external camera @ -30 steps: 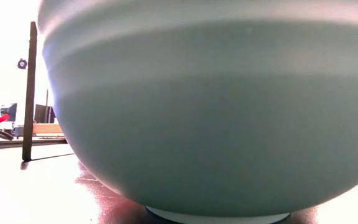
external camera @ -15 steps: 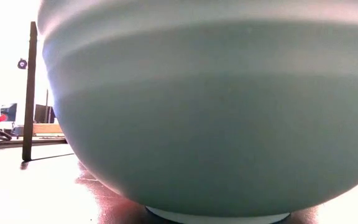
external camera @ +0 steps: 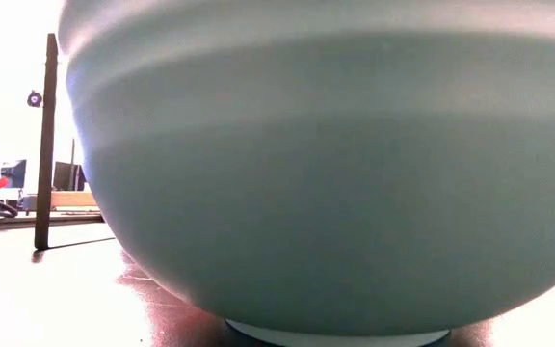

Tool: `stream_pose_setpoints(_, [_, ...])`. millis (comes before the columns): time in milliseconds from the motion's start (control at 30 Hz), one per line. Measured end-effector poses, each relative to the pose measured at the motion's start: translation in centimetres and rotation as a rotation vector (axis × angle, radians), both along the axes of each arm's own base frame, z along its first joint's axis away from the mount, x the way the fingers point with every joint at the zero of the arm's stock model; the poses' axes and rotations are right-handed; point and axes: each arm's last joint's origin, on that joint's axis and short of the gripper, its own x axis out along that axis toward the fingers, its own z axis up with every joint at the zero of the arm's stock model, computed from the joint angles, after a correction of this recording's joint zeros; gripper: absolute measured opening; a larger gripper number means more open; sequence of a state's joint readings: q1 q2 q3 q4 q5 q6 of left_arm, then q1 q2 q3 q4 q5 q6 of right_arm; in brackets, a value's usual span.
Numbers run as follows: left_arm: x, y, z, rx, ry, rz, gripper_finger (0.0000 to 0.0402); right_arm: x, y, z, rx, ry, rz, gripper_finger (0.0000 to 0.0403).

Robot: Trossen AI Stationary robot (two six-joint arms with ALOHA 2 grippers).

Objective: Place and stack bowls onto a shelf
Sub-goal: Stack the blue bowl on top of the orange bowl on the shelf

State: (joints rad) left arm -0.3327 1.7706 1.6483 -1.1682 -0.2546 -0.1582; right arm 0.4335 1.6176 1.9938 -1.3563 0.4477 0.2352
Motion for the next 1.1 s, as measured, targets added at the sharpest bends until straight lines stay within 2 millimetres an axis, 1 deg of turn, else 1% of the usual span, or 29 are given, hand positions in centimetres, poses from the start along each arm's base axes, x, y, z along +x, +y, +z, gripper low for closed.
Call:
stream_pose_setpoints(167, [-0.15, 0.49, -1.01, -0.002, 0.032, 0.052, 0.0, 0.08, 0.03, -0.08, 0.0, 0.002, 0.0, 0.0151])
stream_pose_setpoints(267, [-0.16, 0.51, -1.04, -0.004, 0.028, 0.054, 0.0008, 0.08, 0.03, -0.09, 0.001, 0.003, 0.0, 0.015])
stream_pose_setpoints(400, [-0.01, 0.44, -0.98, -0.011, 0.011, 0.052, 0.0035, 0.09, 0.03, -0.09, 0.001, 0.002, 0.0, 0.0154])
stream_pose_setpoints(633, [-0.03, 0.45, -0.97, -0.01, 0.011, 0.052, 0.0099, 0.09, 0.03, -0.09, 0.001, 0.002, 0.0, 0.0152])
stream_pose_setpoints(800, [-0.1, 0.6, -0.65, 0.032, -0.02, 0.068, 0.0128, 0.09, 0.03, -0.09, 0.001, 0.002, -0.001, 0.0151])
stream_pose_setpoints(900, [-0.19, 0.71, -0.42, 0.058, -0.038, 0.084, 0.0132, 0.09, 0.03, -0.09, 0.001, 0.002, -0.001, 0.0153])
stream_pose_setpoints(967, [-0.24, 0.71, -0.36, 0.05, -0.038, 0.083, 0.0127, 0.09, 0.03, -0.09, 0.001, 0.002, -0.001, 0.0155])
stream_pose_setpoints(1100, [-0.28, 0.39, -0.44, -0.027, -0.011, 0.06, 0.0098, 0.09, 0.03, -0.09, 0.001, 0.002, -0.001, 0.0153])
